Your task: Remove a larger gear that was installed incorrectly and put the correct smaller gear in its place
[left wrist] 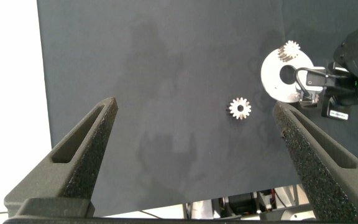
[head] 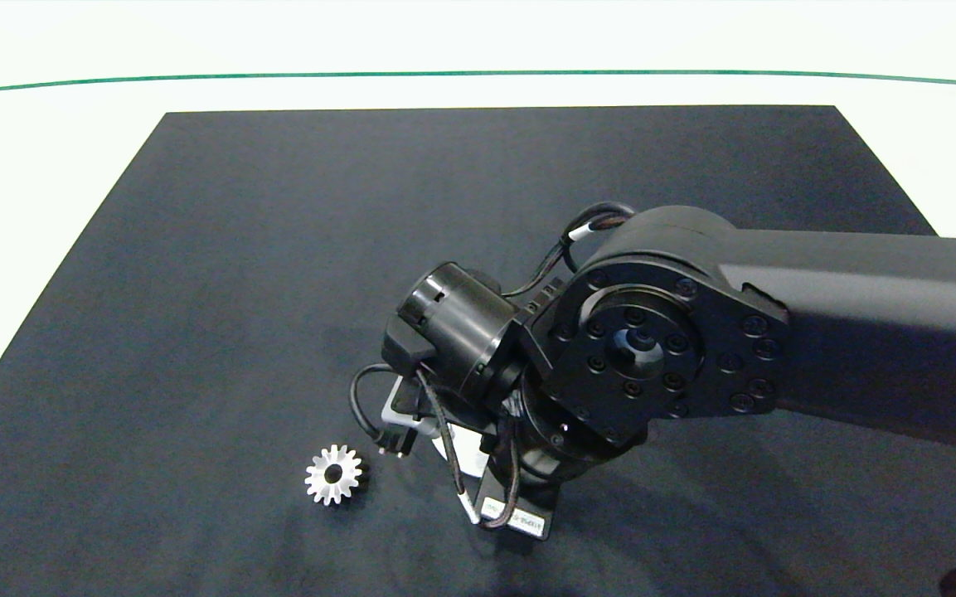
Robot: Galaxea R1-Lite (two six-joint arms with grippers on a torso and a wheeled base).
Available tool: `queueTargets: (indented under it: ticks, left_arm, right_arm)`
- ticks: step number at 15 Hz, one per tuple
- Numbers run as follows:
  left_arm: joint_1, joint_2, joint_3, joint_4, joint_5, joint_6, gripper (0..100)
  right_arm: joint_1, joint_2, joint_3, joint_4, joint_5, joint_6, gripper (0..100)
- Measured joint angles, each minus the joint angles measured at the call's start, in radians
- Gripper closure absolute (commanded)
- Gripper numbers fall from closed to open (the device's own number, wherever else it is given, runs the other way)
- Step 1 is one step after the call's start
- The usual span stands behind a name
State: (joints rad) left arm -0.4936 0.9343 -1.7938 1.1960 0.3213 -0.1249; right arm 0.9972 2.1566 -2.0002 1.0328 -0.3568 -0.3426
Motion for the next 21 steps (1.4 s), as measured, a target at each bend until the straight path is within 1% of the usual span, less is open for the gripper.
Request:
queueTargets:
  ticks: [2, 3, 4, 5, 6, 8, 9, 10, 12, 15, 17, 18, 21]
  left_arm:
    - [0.001, 0.0, 0.0, 0.0, 0.0, 0.0, 0]
    - [0.001, 0.0, 0.0, 0.0, 0.0, 0.0, 0]
    - [0.001, 0.0, 0.0, 0.0, 0.0, 0.0, 0]
    - [0.001, 0.0, 0.0, 0.0, 0.0, 0.001, 0]
    - [0.001, 0.0, 0.0, 0.0, 0.0, 0.001, 0]
    - [0.001, -0.001, 0.0, 0.0, 0.0, 0.003, 0]
    - [0.001, -0.002, 0.0, 0.0, 0.0, 0.006, 0]
    - [0.002, -0.003, 0.001, 0.0, 0.0, 0.007, 0]
    - [0.002, -0.004, 0.001, 0.0, 0.0, 0.007, 0]
    - [0.002, -0.006, 0.0, 0.0, 0.0, 0.007, 0]
    - [0.001, -0.006, 0.0, 0.0, 0.0, 0.008, 0]
    - [0.001, -0.006, 0.001, 0.0, 0.0, 0.008, 0]
    - [0.001, -0.006, 0.003, 0.0, 0.0, 0.008, 0]
  right_arm:
    - [0.004, -0.008, 0.0, 0.019, 0.001, 0.001, 81]
    - [0.009, -0.015, 0.0, 0.056, 0.002, 0.007, 81]
    - [0.015, -0.026, 0.0, 0.104, 0.004, 0.022, 81]
    - [0.022, -0.035, 0.0, 0.133, 0.006, 0.04, 81]
    - [0.026, -0.042, 0.0, 0.175, 0.009, 0.062, 81]
    - [0.032, -0.061, 0.0, 0.243, 0.014, 0.077, 81]
    - [0.033, -0.071, 0.0, 0.248, 0.013, 0.081, 81]
    - [0.035, -0.083, 0.0, 0.238, 0.013, 0.084, 81]
    - [0.037, -0.111, 0.0, 0.17, 0.013, 0.087, 81]
    - [0.036, -0.159, 0.011, 0.008, 0.012, 0.088, 81]
    - [0.032, -0.189, 0.1, -0.092, 0.01, 0.087, 81]
    - [0.031, -0.204, 0.148, -0.125, 0.006, 0.087, 81]
    - [0.029, -0.244, 0.241, -0.14, 0.004, 0.087, 81]
